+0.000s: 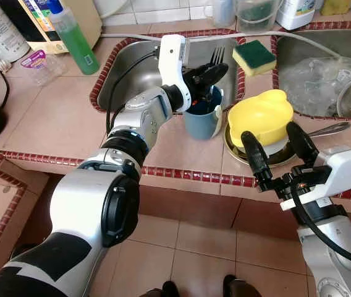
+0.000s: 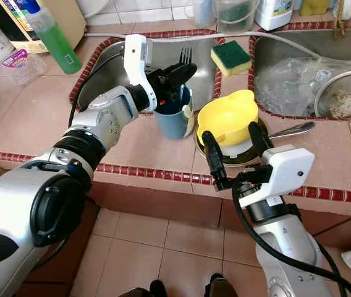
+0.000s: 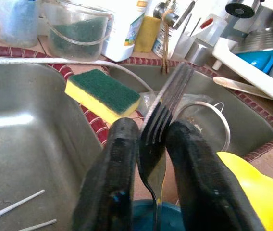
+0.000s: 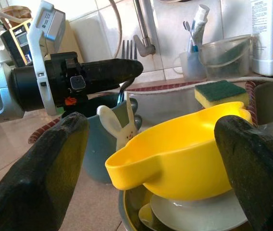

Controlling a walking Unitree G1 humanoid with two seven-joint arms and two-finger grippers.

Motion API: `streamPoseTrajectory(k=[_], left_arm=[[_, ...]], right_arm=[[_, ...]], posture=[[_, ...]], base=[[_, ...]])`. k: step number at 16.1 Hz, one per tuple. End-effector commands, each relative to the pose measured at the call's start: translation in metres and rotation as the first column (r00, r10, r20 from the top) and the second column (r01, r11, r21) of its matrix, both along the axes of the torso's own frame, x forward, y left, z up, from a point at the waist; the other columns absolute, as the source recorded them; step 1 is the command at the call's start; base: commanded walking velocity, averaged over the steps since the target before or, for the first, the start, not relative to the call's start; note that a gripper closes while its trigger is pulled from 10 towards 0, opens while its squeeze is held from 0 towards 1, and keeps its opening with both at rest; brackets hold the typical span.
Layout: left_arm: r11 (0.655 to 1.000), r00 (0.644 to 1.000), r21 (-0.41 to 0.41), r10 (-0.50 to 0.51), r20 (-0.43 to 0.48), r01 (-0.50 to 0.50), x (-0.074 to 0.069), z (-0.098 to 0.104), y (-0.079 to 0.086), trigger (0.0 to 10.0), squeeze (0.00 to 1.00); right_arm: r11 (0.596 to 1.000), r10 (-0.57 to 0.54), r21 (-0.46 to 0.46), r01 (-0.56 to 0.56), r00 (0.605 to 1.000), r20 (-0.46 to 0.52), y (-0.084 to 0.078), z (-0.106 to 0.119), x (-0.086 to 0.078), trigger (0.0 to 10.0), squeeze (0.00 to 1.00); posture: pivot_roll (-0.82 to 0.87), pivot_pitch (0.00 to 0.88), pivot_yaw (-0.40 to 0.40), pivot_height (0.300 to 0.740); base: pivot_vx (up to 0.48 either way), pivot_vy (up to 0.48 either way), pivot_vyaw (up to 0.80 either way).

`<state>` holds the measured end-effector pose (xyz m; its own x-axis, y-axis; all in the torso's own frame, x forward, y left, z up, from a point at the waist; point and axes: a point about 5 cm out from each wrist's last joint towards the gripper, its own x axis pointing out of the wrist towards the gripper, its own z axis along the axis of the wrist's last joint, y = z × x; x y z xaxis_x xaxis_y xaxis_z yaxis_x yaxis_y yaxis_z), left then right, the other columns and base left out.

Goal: Kitchen organization

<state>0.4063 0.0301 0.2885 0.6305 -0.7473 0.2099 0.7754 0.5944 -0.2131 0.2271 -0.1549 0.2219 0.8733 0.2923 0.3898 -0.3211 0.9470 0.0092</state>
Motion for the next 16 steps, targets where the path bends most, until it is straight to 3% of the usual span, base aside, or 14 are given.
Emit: streamPoseTrajectory(k=[1, 15, 16], left_arm=[[1.000, 1.000, 0.007, 0.007, 0.010, -0.007, 0.001, 0.005, 0.005, 0.0, 0.00], [1.000, 0.999, 0.026, 0.007, 0.049, -0.008, 0.003, 0.013, 0.016, 0.0, 0.00], [1.000, 0.999, 0.027, 0.000, 0.049, -0.001, 0.003, 0.014, 0.017, 4.7, 0.00]], right_arm=[[1.000, 0.022, 0.003, -0.023, 1.000, 0.012, 0.005, 0.003, -0.003, 10.0, 0.00], [0.998, 0.055, -0.011, -0.054, 0.998, 0.035, 0.005, 0.006, 0.011, 10.0, 0.00], [0.998, 0.058, -0.012, -0.058, 0.998, 0.038, 0.005, 0.007, 0.013, 10.0, 0.00]], posture=[[-0.27, 0.263, 0.208, 0.740], [-0.25, 0.214, 0.178, 0.740], [-0.25, 0.206, 0.173, 0.740]], base=[[0.000, 0.000, 0.00], [0.000, 0.000, 0.00], [0.000, 0.000, 0.00]])
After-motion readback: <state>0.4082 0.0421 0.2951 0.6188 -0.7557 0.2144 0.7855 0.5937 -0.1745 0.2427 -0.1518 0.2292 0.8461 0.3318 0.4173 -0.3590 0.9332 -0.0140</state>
